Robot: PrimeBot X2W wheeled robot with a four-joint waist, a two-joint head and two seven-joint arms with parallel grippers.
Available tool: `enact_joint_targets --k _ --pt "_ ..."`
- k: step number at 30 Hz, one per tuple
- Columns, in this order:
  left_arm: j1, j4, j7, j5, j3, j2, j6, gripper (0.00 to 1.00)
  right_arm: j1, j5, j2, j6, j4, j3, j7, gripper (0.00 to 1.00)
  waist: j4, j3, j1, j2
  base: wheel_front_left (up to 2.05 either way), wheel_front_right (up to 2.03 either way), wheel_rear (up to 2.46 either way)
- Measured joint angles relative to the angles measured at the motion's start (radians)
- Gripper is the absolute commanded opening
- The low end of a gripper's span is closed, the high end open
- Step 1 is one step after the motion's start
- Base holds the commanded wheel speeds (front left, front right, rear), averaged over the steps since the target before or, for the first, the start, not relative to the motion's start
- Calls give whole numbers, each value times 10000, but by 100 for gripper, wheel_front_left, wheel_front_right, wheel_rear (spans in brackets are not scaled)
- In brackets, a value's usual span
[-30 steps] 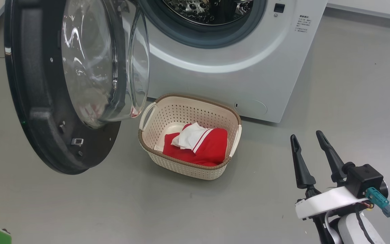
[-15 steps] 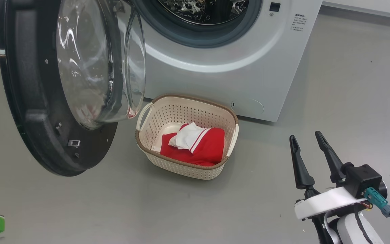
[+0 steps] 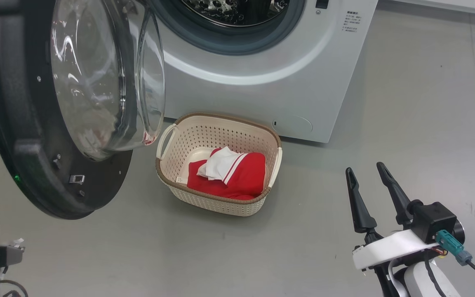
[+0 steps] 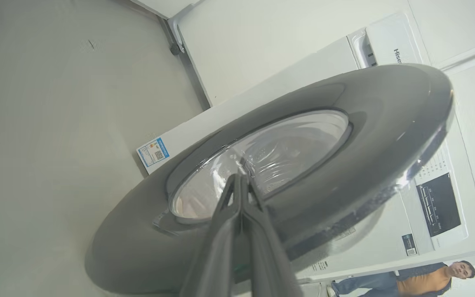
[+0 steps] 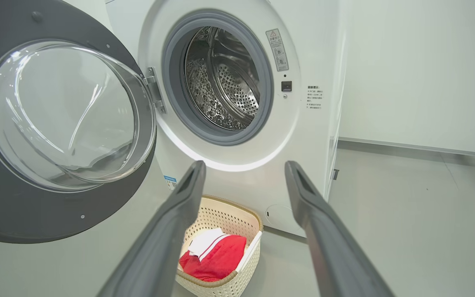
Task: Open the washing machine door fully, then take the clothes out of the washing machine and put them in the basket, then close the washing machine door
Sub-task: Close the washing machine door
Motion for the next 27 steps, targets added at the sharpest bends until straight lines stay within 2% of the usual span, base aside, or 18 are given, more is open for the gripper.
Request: enact_joint_targets --k 7,16,27 --pt "-305 -209 1444 -1526 107 -46 568 0 0 0 4 2 35 -21 0 100 -194 31 0 0 0 0 0" --pt "-544 -380 2656 -2761 407 -75 1455 0 0 0 0 48 25 -94 0 100 -238 101 0 0 0 0 0" --pt "-634 -892 3747 -3114 142 -6 1664 0 -68 -12 10 50 2 -15 0 100 -421 296 0 0 0 0 0"
